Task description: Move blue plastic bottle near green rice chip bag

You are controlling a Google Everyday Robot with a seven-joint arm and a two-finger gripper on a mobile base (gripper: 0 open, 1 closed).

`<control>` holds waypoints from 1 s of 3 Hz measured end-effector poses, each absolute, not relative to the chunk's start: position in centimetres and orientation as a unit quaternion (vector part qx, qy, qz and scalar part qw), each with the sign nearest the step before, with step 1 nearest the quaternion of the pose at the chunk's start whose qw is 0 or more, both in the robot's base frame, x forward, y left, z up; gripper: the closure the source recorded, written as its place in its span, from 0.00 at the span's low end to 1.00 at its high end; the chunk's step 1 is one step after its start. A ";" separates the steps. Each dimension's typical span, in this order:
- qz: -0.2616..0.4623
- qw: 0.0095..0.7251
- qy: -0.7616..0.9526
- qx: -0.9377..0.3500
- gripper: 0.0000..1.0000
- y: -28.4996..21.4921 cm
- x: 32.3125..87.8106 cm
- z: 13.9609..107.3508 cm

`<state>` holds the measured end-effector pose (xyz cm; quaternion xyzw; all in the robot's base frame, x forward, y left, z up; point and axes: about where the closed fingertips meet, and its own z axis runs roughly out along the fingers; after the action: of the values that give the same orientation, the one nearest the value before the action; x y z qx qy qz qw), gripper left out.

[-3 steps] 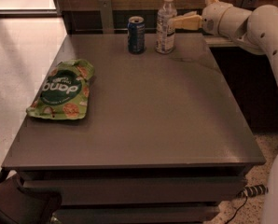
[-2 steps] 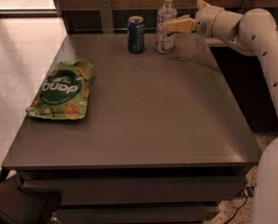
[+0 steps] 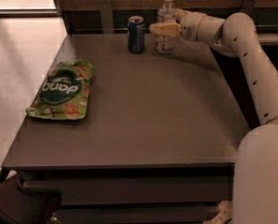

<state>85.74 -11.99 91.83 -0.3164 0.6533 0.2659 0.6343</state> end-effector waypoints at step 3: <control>0.269 0.632 0.653 -0.319 0.88 -11.2 85.8 91.7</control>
Offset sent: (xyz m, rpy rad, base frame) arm 0.0000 0.0016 -0.0001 -0.0010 0.0003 0.0008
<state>85.80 -11.16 91.67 -0.3191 0.6527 0.2692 0.6322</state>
